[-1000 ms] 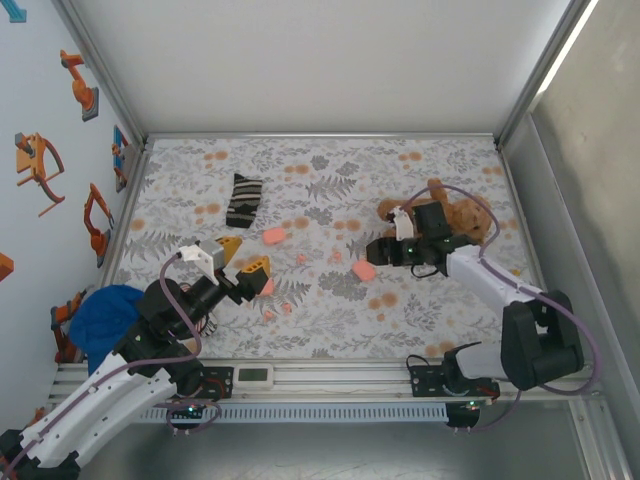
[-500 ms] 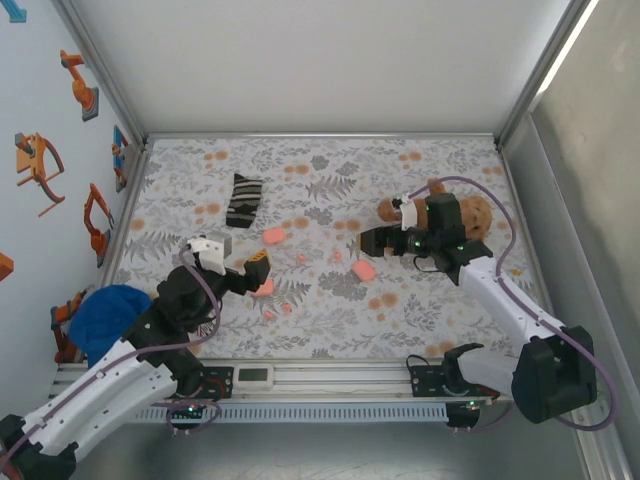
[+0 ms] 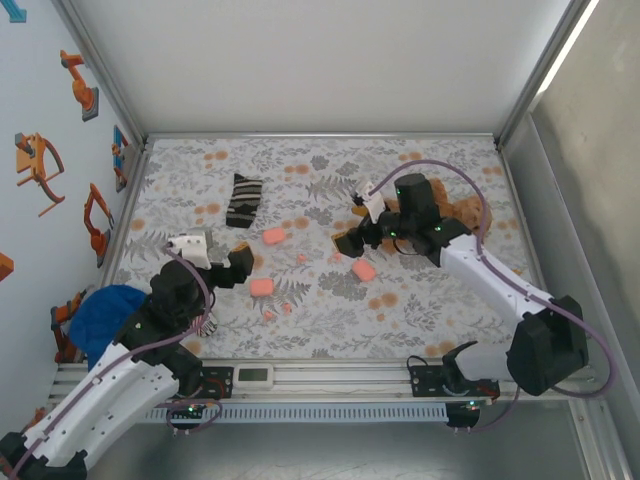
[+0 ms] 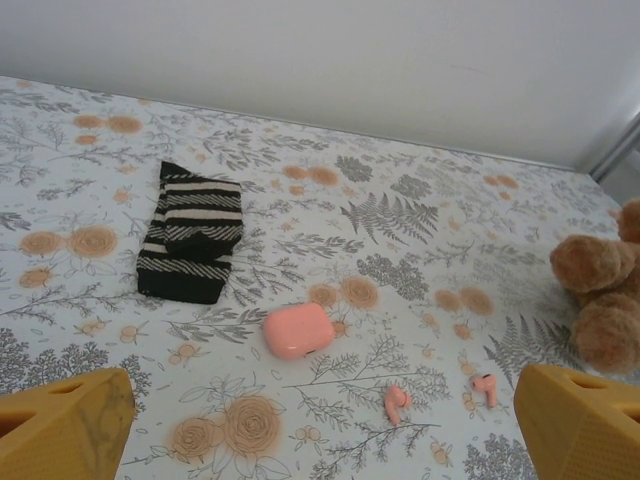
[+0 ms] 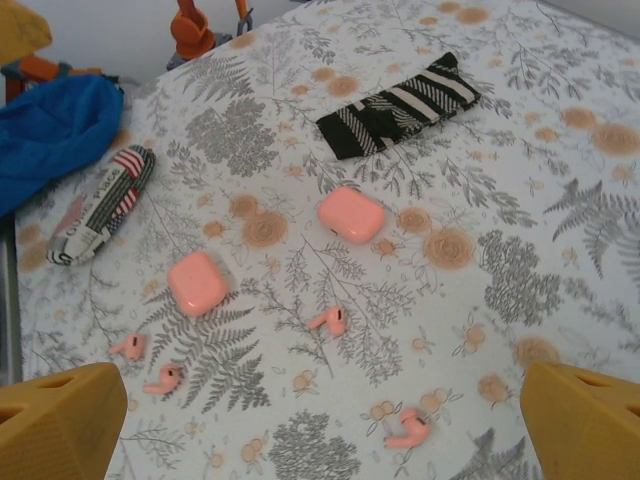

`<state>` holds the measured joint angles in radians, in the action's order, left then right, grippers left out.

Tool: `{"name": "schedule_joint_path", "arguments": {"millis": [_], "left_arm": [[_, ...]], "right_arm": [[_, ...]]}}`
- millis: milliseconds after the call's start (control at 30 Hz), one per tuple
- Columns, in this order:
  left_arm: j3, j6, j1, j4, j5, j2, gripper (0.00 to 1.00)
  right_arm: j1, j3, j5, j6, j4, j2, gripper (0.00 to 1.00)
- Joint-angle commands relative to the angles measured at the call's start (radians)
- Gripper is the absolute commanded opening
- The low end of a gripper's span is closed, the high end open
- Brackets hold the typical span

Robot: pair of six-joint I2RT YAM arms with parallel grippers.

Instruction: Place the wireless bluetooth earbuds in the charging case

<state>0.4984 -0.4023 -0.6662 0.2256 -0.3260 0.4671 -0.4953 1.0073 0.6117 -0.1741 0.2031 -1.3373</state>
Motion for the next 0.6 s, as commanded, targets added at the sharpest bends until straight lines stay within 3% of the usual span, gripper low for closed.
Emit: {"name": "schedule_joint_path", "arguments": {"millis": [0, 200, 567], "left_arm": [[0.040, -0.064, 0.018, 0.087, -0.020, -0.025, 0.96], [0.073, -0.117, 0.020, 0.244, -0.107, -0.041, 0.96], [0.098, -0.149, 0.020, 0.367, -0.110, -0.035, 0.96]], "right_arm": [[-0.025, 0.096, -0.041, -0.242, 0.072, -0.083, 0.99], [-0.081, 0.256, -0.075, -0.510, 0.165, -0.264, 0.99], [-0.164, 0.501, -0.141, -0.691, 0.232, -0.578, 0.99]]}}
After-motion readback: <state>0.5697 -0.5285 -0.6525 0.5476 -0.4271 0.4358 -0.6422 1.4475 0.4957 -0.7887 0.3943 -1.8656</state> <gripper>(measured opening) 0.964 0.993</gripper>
